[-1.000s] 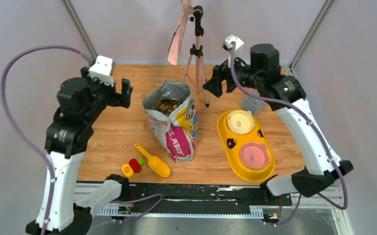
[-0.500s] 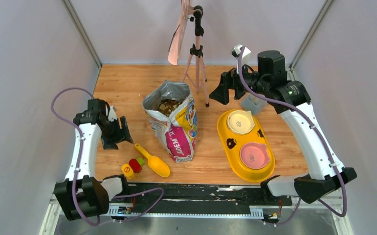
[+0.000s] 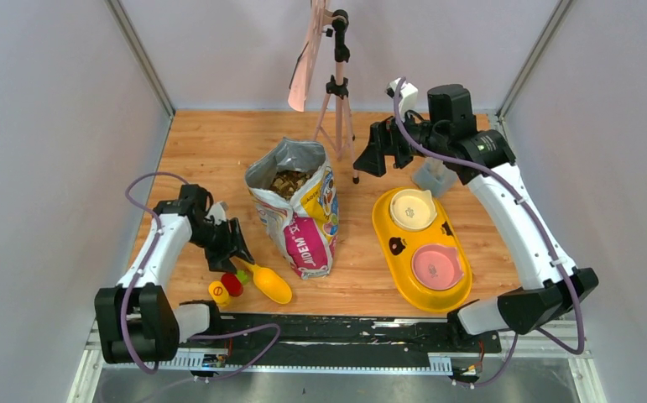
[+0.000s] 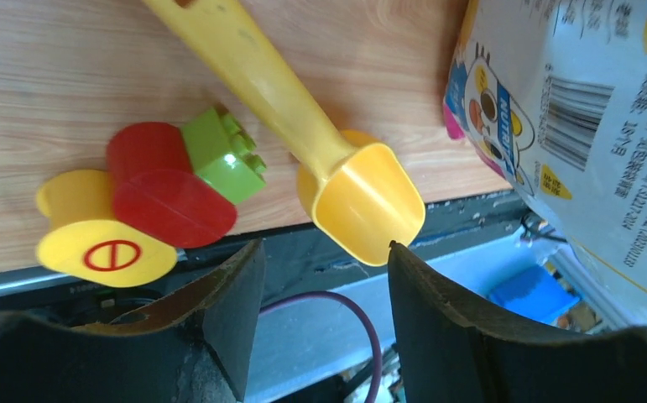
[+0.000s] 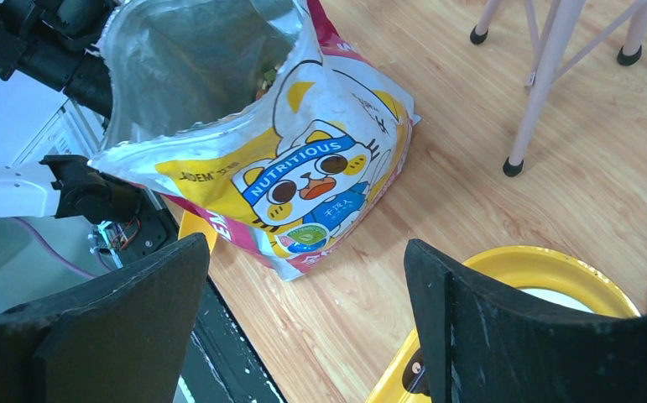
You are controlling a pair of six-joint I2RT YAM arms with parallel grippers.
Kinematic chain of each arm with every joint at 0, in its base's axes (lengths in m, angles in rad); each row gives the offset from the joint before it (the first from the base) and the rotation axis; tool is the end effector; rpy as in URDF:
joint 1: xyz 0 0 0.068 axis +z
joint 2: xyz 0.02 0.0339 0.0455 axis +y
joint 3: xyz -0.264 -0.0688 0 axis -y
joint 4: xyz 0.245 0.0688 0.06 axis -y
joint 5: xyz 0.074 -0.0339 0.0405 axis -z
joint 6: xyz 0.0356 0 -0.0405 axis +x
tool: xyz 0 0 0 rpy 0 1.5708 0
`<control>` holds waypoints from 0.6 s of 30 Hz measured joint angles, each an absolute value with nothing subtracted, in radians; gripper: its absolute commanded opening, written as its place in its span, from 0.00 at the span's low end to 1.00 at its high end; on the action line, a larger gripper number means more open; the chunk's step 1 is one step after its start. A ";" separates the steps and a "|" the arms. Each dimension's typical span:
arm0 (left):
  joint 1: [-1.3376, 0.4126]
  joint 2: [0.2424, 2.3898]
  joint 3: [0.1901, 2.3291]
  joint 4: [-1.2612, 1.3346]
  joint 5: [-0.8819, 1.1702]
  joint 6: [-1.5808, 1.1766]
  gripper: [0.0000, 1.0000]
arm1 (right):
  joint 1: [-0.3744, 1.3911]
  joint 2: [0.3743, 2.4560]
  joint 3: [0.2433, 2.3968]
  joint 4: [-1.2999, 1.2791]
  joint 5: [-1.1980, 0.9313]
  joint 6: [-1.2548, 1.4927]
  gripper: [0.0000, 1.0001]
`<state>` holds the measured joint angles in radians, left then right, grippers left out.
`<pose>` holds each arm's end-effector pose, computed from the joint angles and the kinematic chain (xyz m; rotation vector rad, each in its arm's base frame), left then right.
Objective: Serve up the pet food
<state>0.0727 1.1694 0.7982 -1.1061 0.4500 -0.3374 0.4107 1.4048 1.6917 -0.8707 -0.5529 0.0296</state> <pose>0.1775 -0.0026 0.2180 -0.5850 2.9719 -0.7058 0.2505 0.1295 0.4433 -0.7297 2.0500 0.8482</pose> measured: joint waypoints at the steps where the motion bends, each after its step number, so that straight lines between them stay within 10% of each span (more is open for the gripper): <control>1: 0.044 1.180 0.791 -1.102 0.453 -0.346 0.65 | 0.411 1.416 1.692 -0.871 -0.553 0.030 0.87; 18: -0.149 1.332 0.743 -1.049 0.400 -0.484 0.56 | 0.404 1.448 1.692 -0.870 -0.553 0.033 0.87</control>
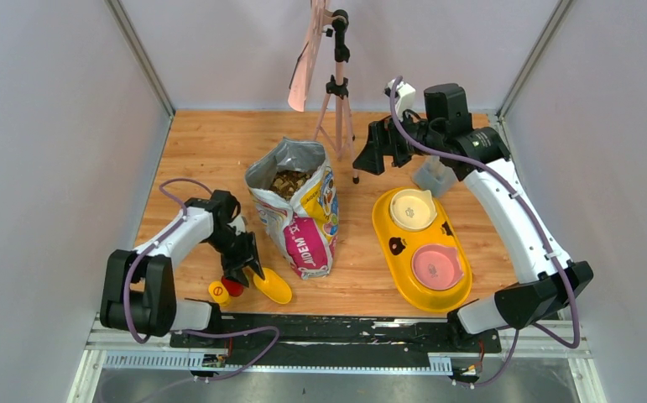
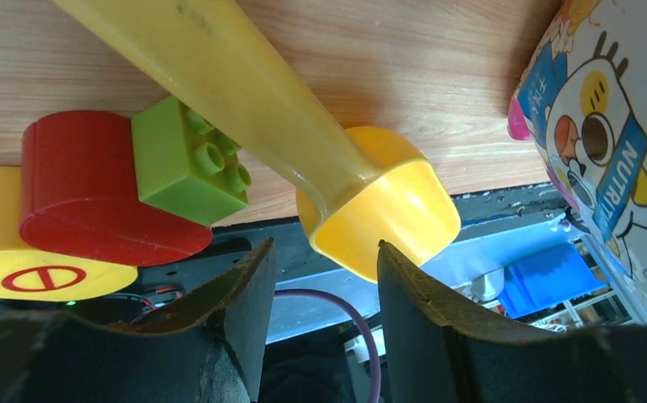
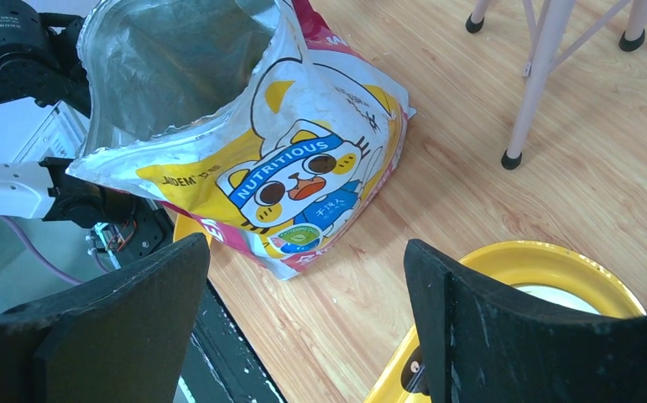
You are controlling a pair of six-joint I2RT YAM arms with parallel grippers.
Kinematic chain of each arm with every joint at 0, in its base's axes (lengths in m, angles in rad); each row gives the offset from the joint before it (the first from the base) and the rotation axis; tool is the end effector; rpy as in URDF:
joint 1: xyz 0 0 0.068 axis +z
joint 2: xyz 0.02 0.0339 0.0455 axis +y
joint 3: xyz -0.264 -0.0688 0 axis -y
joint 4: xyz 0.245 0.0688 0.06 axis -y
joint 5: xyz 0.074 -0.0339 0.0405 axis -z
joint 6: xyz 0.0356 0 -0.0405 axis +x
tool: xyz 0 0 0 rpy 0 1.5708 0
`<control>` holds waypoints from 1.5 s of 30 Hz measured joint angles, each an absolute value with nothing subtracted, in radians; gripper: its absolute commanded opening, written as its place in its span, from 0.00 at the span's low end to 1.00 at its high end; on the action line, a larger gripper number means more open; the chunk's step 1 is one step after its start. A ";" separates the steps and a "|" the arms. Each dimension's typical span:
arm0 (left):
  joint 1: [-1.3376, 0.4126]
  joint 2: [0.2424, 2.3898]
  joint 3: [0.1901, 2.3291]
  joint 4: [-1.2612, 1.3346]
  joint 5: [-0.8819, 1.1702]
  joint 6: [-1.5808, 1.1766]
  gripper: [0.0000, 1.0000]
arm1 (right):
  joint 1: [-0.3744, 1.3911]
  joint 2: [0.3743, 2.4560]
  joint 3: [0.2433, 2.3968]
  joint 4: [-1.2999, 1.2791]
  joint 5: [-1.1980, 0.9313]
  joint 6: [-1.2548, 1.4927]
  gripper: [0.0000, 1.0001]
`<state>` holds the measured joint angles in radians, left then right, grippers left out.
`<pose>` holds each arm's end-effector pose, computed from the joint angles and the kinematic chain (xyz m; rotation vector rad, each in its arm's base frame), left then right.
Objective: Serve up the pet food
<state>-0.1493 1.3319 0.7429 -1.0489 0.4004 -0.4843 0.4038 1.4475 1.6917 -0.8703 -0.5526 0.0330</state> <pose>0.1833 -0.0416 0.1772 0.5042 -2.8630 0.5301 0.2642 0.1332 0.4318 -0.7166 2.0970 0.8499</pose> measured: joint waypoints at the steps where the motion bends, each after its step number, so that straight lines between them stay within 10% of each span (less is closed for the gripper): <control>1: -0.156 1.338 0.742 -1.045 0.400 -0.493 0.56 | 0.401 1.448 1.692 -0.871 -0.553 0.033 0.87; 9: -0.181 1.429 0.741 -0.995 0.382 -0.554 0.50 | 0.377 1.454 1.695 -0.870 -0.554 0.042 0.87; 25: -0.189 1.431 0.746 -0.920 0.413 -0.605 0.01 | 0.365 1.483 1.724 -0.866 -0.550 0.042 0.87; 45: -0.045 1.177 1.087 -1.036 0.303 -0.310 0.00 | 0.365 1.533 1.821 -0.864 -0.578 0.040 0.86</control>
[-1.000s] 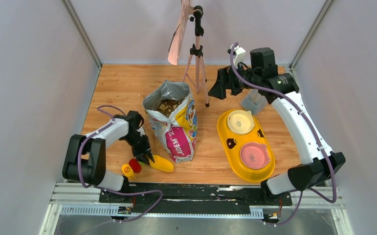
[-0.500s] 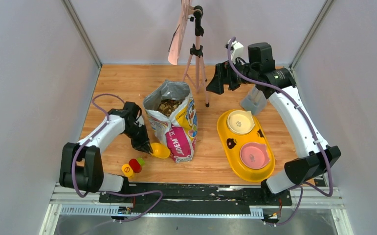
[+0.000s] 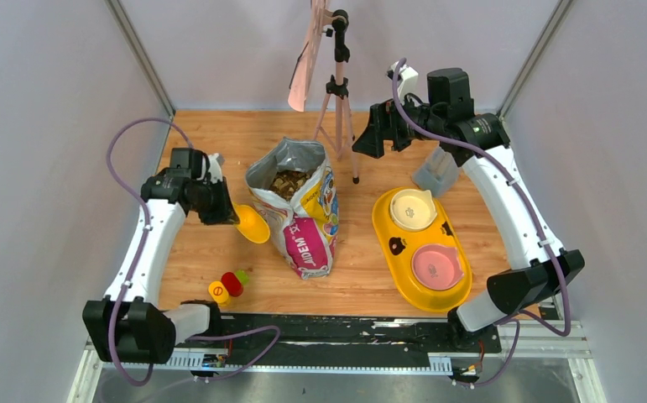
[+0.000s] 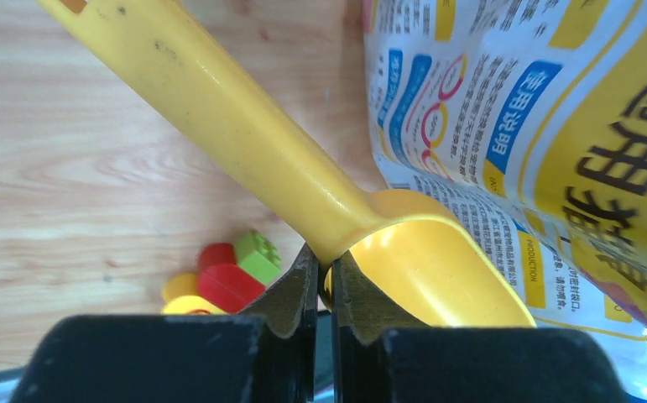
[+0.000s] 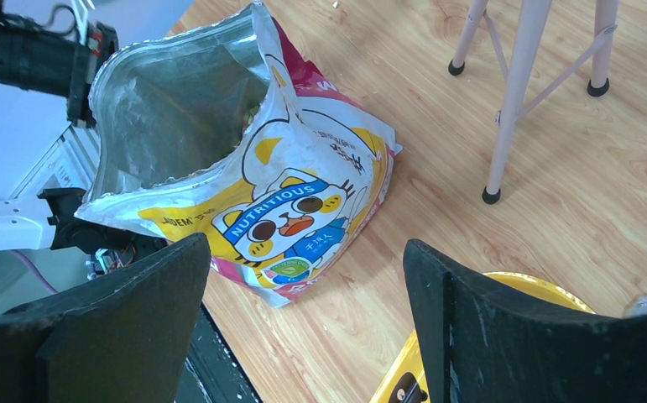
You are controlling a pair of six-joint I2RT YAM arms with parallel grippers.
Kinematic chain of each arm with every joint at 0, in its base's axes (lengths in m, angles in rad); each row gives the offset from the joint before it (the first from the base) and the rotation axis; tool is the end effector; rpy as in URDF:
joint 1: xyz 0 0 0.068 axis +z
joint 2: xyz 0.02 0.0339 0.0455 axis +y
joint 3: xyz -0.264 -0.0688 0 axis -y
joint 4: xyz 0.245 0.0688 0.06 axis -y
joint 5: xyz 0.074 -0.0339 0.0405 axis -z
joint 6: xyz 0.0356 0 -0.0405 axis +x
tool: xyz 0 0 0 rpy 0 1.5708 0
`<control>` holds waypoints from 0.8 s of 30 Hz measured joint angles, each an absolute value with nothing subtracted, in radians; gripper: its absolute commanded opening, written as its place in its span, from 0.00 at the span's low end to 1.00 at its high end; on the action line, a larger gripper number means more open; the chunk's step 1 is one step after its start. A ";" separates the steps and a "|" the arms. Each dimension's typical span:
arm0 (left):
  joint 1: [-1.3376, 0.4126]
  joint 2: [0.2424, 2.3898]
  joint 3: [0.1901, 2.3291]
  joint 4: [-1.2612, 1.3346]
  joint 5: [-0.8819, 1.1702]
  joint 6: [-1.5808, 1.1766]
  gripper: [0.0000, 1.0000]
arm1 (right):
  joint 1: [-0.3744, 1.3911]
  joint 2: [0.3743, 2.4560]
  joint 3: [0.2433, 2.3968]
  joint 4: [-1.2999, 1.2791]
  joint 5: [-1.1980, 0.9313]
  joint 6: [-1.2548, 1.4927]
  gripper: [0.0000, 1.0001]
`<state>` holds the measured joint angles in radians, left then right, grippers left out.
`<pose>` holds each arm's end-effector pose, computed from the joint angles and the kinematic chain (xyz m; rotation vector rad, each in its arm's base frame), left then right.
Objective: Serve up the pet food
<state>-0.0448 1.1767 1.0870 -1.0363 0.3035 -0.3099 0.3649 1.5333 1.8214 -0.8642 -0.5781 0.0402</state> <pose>0.2138 -0.0202 0.2976 -0.2654 2.7004 -0.5164 0.2873 0.1306 0.4479 -0.6847 2.0497 0.8545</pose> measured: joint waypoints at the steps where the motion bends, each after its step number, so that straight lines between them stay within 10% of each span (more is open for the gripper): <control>1: -0.036 1.177 1.105 -1.035 0.296 -0.291 0.00 | 0.365 1.533 1.823 -0.865 -0.579 0.039 0.86; 10: -0.019 1.152 1.286 -1.093 0.240 0.082 0.00 | 0.365 1.509 1.826 -0.879 -0.589 0.008 0.87; 24: -0.205 1.118 1.866 -1.355 0.702 0.827 0.00 | 0.365 1.562 2.196 -1.021 -0.703 -0.046 0.93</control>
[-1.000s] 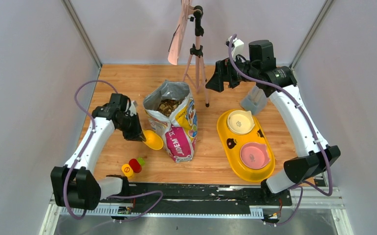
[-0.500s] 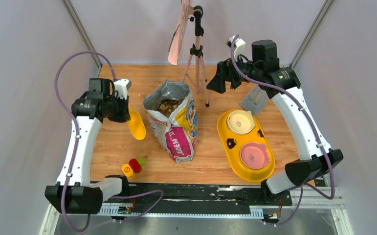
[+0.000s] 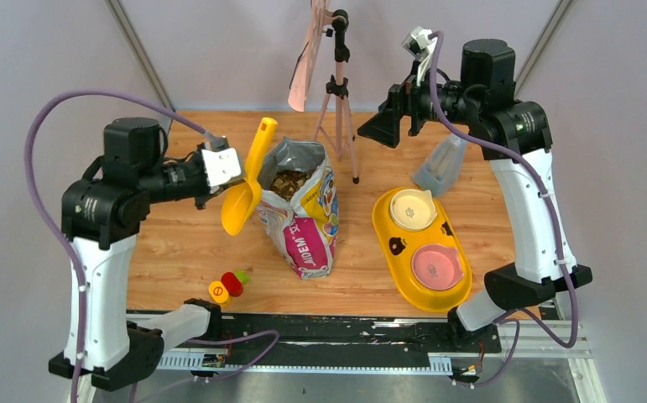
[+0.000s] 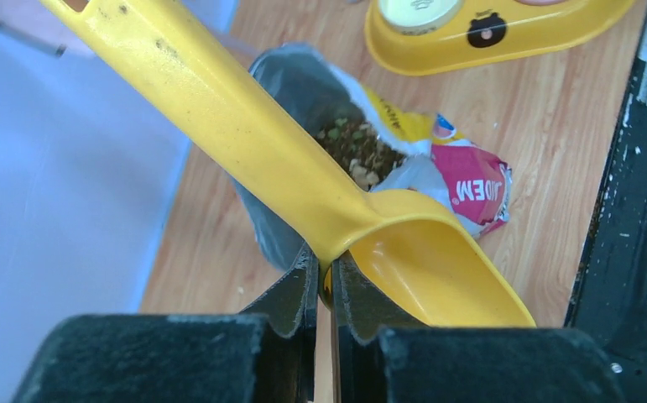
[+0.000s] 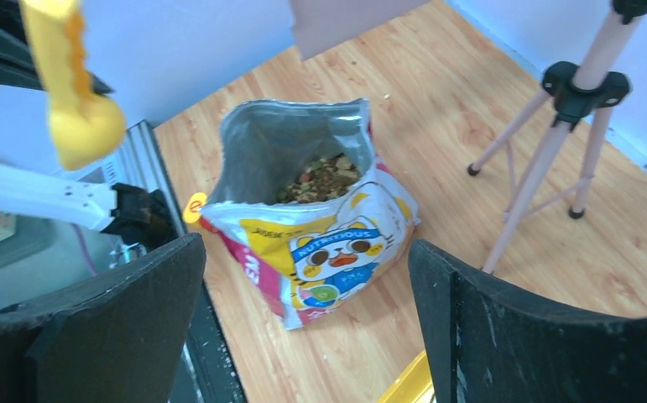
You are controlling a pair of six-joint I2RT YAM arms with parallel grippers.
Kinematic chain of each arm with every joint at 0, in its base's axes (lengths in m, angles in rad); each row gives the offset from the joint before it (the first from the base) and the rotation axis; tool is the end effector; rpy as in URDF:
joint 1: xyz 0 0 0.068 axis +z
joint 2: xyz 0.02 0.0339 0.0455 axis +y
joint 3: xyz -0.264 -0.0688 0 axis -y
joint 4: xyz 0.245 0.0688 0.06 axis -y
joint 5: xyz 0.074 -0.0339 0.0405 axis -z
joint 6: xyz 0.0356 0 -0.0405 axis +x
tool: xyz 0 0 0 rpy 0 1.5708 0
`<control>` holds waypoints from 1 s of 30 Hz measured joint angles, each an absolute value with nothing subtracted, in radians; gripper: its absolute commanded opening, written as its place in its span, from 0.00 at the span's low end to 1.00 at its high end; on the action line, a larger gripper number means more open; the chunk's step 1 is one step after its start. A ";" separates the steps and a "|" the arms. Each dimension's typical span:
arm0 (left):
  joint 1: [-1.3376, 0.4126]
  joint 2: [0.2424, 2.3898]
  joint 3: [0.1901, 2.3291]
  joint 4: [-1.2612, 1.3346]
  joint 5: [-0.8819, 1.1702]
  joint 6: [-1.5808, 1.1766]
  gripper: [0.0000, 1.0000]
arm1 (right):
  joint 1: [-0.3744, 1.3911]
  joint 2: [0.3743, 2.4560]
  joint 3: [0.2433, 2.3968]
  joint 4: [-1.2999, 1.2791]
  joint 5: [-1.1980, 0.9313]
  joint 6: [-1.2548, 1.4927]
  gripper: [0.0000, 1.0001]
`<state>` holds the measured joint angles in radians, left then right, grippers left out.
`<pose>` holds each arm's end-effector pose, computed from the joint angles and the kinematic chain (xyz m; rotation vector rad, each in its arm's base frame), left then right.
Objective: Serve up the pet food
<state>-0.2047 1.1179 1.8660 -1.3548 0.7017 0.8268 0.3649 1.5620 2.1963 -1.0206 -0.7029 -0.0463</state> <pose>0.1191 -0.0482 0.5038 1.3232 1.5553 -0.3776 0.2470 0.1190 0.5329 -0.8499 1.7709 0.8940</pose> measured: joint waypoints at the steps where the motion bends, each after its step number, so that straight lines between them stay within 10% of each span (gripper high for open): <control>1: -0.239 1.134 1.873 -1.351 0.702 0.847 0.00 | 0.365 1.564 2.216 -1.036 -0.722 -0.043 0.93; 30: -0.752 1.391 1.864 -1.179 0.308 0.971 0.00 | 0.385 1.665 2.032 -0.897 -1.065 0.380 0.78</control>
